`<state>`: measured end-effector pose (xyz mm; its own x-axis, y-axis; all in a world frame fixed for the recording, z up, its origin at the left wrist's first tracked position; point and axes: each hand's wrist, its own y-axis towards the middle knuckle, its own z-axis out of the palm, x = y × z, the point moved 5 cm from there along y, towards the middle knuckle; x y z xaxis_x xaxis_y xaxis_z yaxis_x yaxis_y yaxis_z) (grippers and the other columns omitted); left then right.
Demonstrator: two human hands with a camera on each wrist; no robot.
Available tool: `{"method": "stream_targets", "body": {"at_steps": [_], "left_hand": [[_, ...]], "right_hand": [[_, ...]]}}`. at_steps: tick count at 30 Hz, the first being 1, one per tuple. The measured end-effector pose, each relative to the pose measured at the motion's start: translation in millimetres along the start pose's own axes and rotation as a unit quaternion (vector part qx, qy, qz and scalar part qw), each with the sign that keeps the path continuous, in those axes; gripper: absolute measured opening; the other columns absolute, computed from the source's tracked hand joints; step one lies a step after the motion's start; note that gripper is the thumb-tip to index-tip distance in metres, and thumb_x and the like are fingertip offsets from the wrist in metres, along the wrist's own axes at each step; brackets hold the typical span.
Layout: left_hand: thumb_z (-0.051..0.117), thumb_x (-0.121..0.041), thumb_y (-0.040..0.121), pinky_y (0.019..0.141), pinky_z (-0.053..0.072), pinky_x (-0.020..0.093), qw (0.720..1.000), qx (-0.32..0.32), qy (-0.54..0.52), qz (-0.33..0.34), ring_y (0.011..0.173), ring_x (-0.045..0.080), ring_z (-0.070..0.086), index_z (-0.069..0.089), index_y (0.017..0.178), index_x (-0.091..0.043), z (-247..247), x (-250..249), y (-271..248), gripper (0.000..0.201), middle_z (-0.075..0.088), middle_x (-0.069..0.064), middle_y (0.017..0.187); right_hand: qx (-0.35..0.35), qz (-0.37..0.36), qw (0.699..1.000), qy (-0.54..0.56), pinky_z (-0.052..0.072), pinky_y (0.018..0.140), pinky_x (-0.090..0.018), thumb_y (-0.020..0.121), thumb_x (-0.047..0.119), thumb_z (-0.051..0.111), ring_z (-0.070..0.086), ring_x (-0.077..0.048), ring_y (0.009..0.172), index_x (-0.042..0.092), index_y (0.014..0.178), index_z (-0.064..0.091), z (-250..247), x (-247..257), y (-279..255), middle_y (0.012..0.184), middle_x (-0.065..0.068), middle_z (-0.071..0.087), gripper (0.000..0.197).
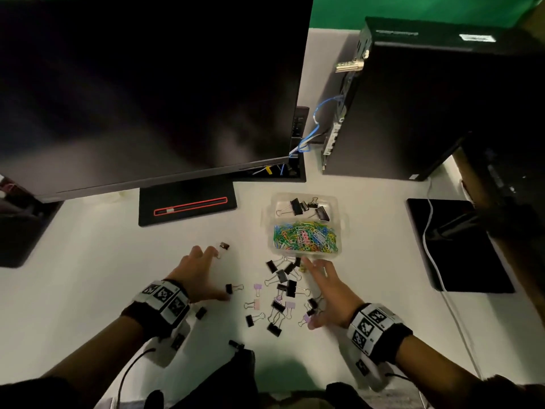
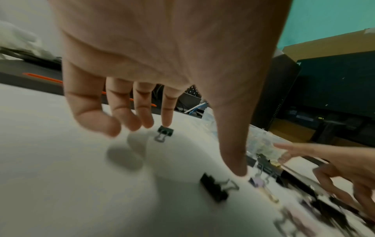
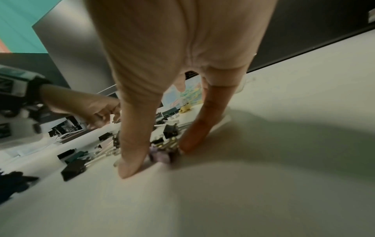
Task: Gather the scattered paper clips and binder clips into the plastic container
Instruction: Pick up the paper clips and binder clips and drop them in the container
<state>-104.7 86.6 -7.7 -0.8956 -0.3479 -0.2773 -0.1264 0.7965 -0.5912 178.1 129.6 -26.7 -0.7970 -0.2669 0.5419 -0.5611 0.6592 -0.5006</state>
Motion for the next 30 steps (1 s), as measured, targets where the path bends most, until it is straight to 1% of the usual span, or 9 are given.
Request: {"method": "stream_targets", "body": {"at_steps": [2,5,9,12,16,18,20,24,30], "left_hand": [[0.079,-0.064,0.046,0.099,0.045,0.042,1.000,0.022,-0.003,-0.003,0.115,0.027,0.046,0.026,0.133,-0.026,9.4,10.2,-10.2,0.109,0.035,0.005,0.127],[0.083,-0.060,0.043,0.097,0.046,0.039,0.999,0.021,-0.026,0.015,0.111,0.025,0.047,0.028,0.131,-0.026,21.8,12.9,-20.3,0.108,0.034,0.003,0.122],[0.085,-0.046,0.052,0.096,0.045,0.029,0.995,0.004,-0.067,0.075,0.108,0.018,0.044,0.031,0.131,-0.025,38.2,-11.0,-25.7,0.098,0.031,-0.001,0.123],[0.085,-0.044,0.053,0.102,0.042,0.030,0.991,0.008,-0.080,0.111,0.117,0.019,0.041,0.026,0.136,-0.026,50.6,-38.3,-24.1,0.104,0.029,0.000,0.129],[0.085,-0.052,0.047,0.105,0.040,0.038,0.991,0.009,-0.033,0.132,0.121,0.023,0.036,0.014,0.144,-0.023,62.0,-61.9,-23.9,0.124,0.023,0.004,0.133],[0.084,-0.055,0.045,0.102,0.043,0.041,0.990,0.001,0.004,0.139,0.120,0.024,0.033,0.010,0.145,-0.024,67.6,-70.3,-25.3,0.128,0.021,0.004,0.133],[0.083,-0.056,0.045,0.096,0.047,0.041,0.990,-0.006,0.033,0.140,0.118,0.024,0.033,0.012,0.144,-0.023,72.7,-78.2,-24.6,0.127,0.022,0.003,0.132],[0.081,-0.048,0.057,0.091,0.046,0.037,0.990,-0.039,-0.013,0.133,0.106,0.024,0.041,0.032,0.133,-0.021,69.4,-83.9,-15.6,0.094,0.032,0.004,0.123],[0.070,-0.028,0.075,0.081,0.043,0.031,0.988,-0.047,-0.054,0.134,0.095,0.025,0.050,0.047,0.110,-0.013,65.9,-82.7,-3.1,0.044,0.042,0.007,0.113]], "right_hand": [[0.003,-0.009,1.000,-0.007,0.038,0.107,-0.032,0.051,0.030,0.088,0.024,-0.022,0.139,0.038,0.140,-0.018,1.4,4.7,8.2,0.153,-0.001,-0.007,0.138],[0.009,-0.027,0.999,-0.020,0.039,0.105,-0.032,0.049,0.031,0.089,0.028,-0.021,0.137,0.036,0.143,-0.010,3.8,14.1,15.9,0.153,0.005,-0.008,0.136],[0.006,-0.042,0.999,-0.032,0.033,0.106,-0.026,0.051,0.035,0.087,0.032,-0.017,0.133,0.031,0.146,0.005,10.1,24.9,19.6,0.149,0.007,0.006,0.125],[0.006,-0.057,0.998,-0.030,0.034,0.105,-0.025,0.052,0.037,0.086,0.034,-0.016,0.131,0.030,0.144,0.014,15.7,33.6,17.5,0.145,0.008,0.014,0.117],[0.024,-0.050,0.998,-0.037,0.035,0.109,-0.037,0.038,0.053,0.086,0.025,-0.021,0.137,0.041,0.141,-0.006,18.4,34.7,8.1,0.148,0.005,0.007,0.138],[0.030,-0.030,0.997,-0.071,0.033,0.110,-0.044,0.035,0.060,0.083,0.018,-0.024,0.140,0.045,0.138,-0.016,22.4,35.0,3.2,0.151,0.003,-0.002,0.144],[0.016,-0.020,0.995,-0.100,0.037,0.106,-0.048,0.036,0.063,0.082,0.020,-0.028,0.138,0.043,0.138,-0.016,28.7,37.6,3.4,0.151,0.003,-0.003,0.143],[-0.041,-0.029,0.997,-0.066,0.048,0.093,-0.041,0.047,0.058,0.080,0.038,-0.022,0.124,0.033,0.143,0.007,31.1,41.2,13.3,0.138,0.001,0.019,0.123],[-0.064,-0.053,0.996,-0.013,0.051,0.084,-0.033,0.067,0.042,0.074,0.050,-0.015,0.108,0.030,0.128,0.038,24.3,43.9,23.5,0.122,0.003,0.035,0.072]]}}
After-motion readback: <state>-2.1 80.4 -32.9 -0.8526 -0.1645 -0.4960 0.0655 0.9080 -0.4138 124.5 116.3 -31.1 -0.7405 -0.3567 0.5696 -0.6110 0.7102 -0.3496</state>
